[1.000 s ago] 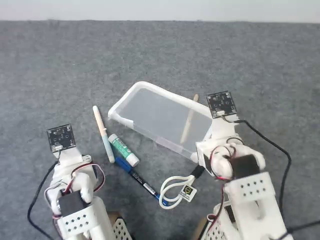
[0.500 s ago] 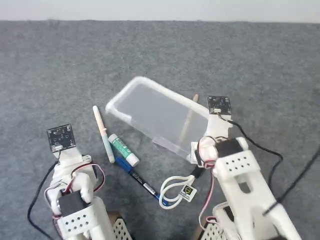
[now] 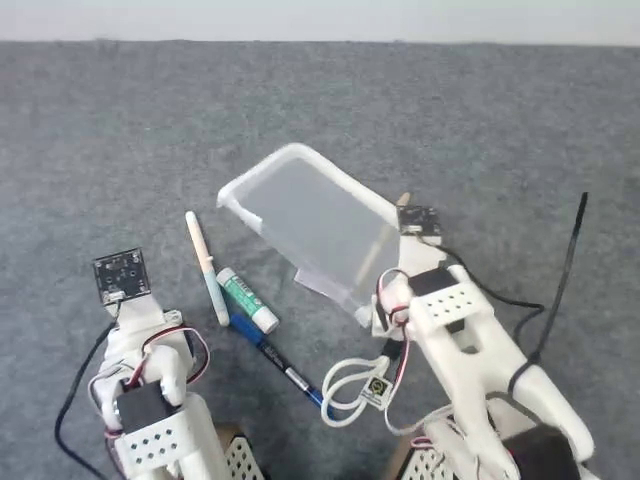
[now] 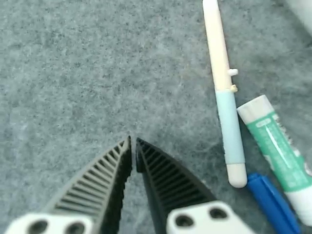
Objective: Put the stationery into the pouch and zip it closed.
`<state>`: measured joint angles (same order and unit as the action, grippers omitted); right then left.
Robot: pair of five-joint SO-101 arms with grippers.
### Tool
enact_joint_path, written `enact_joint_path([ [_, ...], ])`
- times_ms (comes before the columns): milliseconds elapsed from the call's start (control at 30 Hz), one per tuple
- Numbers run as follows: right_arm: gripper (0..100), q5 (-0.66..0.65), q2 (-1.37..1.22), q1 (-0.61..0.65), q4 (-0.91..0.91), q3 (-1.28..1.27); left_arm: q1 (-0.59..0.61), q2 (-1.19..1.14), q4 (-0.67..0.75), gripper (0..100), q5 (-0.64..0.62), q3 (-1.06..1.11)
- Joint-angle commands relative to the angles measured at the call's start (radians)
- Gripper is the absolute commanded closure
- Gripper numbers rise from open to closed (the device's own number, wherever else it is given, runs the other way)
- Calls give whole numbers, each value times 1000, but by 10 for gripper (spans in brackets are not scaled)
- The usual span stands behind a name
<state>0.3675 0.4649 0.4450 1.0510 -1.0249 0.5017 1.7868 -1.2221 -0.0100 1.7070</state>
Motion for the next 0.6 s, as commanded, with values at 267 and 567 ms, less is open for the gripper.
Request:
enact_joint_path([
  [267,878,60,-56,88,-7,41,5,14,31,988,6,-21],
  [567,900,55,-185,82,-56,41,6,14,31,988,6,-21],
])
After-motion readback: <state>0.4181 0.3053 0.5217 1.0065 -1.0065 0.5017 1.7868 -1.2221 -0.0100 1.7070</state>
